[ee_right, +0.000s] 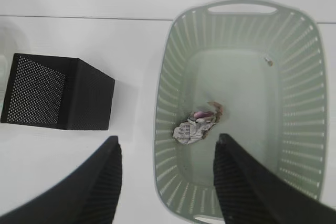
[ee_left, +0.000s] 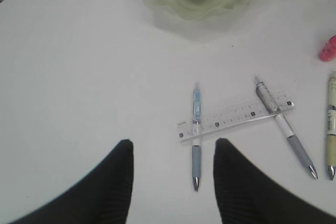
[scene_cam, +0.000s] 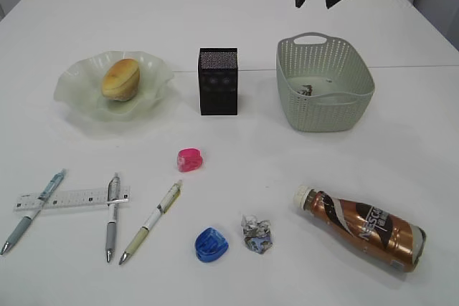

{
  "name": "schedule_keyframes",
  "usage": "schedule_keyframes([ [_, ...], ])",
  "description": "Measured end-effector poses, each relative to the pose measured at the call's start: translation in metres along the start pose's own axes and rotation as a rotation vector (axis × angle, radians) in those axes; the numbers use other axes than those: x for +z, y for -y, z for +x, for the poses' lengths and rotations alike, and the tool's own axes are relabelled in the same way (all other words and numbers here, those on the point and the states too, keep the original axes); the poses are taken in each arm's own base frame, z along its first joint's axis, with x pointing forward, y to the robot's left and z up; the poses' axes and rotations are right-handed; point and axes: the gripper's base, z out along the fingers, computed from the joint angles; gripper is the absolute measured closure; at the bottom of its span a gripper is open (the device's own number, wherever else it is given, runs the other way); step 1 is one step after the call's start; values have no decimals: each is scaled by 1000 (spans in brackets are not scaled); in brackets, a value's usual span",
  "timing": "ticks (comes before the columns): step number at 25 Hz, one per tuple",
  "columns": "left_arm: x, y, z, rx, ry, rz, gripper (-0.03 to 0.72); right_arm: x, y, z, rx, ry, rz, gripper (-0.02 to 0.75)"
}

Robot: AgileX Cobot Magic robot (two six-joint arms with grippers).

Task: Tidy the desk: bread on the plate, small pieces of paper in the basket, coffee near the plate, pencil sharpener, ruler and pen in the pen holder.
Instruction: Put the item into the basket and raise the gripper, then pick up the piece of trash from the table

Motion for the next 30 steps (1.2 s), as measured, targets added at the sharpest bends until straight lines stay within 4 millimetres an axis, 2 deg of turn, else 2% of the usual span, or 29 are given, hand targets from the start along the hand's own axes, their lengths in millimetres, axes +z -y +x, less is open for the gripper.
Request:
schedule_keyframes([
  [5, -1, 0, 2, 0, -21, -3, 328, -34, 0, 4, -100, 15, -2, 298],
  [9, -4, -1, 2, -2, -9, -4, 328, -54, 4, 24, -118, -38, 17, 301],
  [14, -14, -2, 2, -7, 31, -6, 328, -80, 12, 64, -124, -123, 41, 301],
  [19, -23, -3, 3, -18, 69, -2, 328, -108, 22, 109, -136, -102, 53, 301],
  [22, -29, -3, 4, -31, 93, 5, 328, -106, 31, 147, -156, -131, 85, 301],
  [25, -34, -3, 4, -43, 116, 12, 328, -104, 38, 179, -167, -90, 82, 301],
  [28, -39, -3, 5, -47, 133, 13, 328, -109, 41, 202, -171, -19, 71, 301],
  [30, -40, -3, 5, -48, 140, 13, 328, -115, 42, 208, -174, 12, 68, 301],
])
